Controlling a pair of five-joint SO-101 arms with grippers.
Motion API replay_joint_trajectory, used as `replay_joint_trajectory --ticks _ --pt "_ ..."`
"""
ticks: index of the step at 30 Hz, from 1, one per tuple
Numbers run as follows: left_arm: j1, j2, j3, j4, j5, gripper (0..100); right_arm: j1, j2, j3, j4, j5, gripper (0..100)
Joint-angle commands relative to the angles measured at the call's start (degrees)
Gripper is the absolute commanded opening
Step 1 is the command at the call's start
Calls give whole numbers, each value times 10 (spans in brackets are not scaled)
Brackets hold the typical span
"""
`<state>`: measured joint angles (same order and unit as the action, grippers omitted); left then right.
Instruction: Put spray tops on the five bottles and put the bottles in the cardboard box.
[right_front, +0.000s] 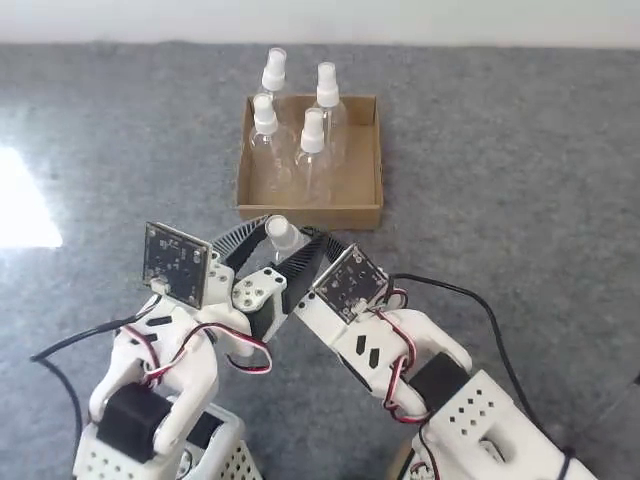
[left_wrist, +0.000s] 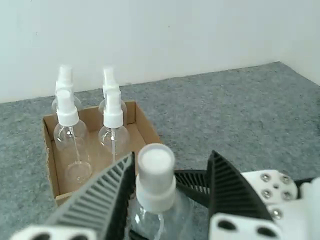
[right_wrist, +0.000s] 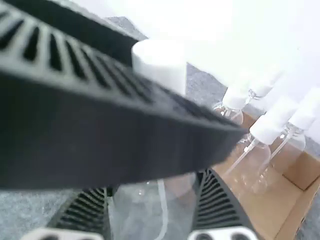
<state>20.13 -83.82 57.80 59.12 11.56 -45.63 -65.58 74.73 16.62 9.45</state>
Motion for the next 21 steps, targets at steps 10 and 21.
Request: replay_joint_trajectory --ticks 10,21 --pt "-61 -6 -63 11 0 218 13 -145 40 3 7 13" --pt "-70 -35 -83 33 1 218 14 -145 47 3 7 13"
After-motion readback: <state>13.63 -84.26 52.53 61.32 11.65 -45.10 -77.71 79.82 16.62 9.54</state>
